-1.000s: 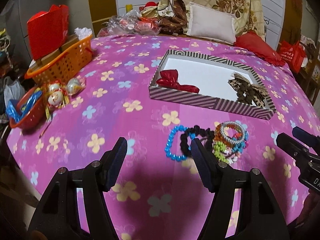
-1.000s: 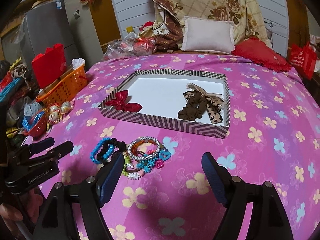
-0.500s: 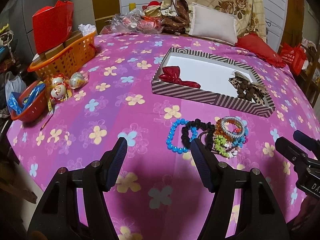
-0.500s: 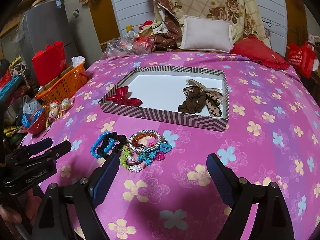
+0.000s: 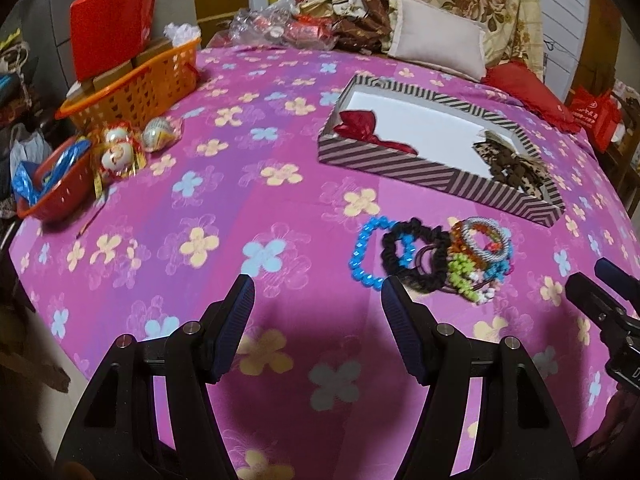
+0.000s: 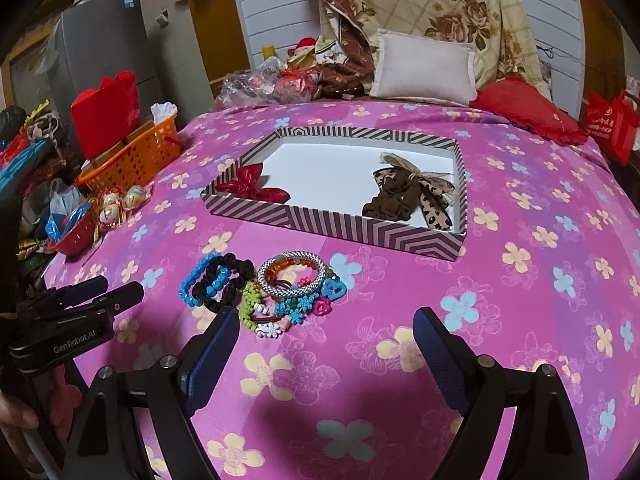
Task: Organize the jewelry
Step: 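Move both tools back toward the bracelet pile, then grasp the silver braided bangle with the right tool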
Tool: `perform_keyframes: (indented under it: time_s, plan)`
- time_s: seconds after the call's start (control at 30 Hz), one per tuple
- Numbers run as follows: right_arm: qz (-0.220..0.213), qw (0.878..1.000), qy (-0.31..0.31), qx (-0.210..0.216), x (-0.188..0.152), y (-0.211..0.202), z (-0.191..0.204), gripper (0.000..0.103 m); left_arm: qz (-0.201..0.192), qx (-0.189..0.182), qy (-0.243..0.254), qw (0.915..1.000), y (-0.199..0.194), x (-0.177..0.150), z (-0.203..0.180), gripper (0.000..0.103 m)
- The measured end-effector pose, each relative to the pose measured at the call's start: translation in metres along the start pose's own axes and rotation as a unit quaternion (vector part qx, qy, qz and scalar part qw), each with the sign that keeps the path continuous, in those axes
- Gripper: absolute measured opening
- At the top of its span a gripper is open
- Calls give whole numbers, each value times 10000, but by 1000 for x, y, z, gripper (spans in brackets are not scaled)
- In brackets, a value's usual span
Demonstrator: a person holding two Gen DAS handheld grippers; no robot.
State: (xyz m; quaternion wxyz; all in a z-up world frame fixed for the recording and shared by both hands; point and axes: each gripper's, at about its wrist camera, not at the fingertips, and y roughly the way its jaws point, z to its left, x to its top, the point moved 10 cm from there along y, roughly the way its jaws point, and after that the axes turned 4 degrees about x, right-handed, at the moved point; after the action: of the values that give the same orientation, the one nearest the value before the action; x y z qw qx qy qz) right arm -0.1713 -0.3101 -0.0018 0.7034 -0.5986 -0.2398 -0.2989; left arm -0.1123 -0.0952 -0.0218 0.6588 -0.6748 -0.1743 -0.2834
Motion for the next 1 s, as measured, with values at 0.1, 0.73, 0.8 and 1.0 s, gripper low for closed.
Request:
perform_keyframes:
  time_s: [0.1,0.73,0.8,1.0]
  plan:
    - [66,10000,-25,63,-3,6,2,83,124,-9,-109,9999,7,-4,8,66]
    - [405,9975,-482,329,26,58,2,47,351,-262,-76,9990,25,-3,-3,66]
    - [463,9965,-602,341,30,65,2,44,380,-246,-106,9989,27,-3,-1,66]
    - [754,9920,-888,495,32,89,8,33,415,-257,-184,9986,32,1,3,66]
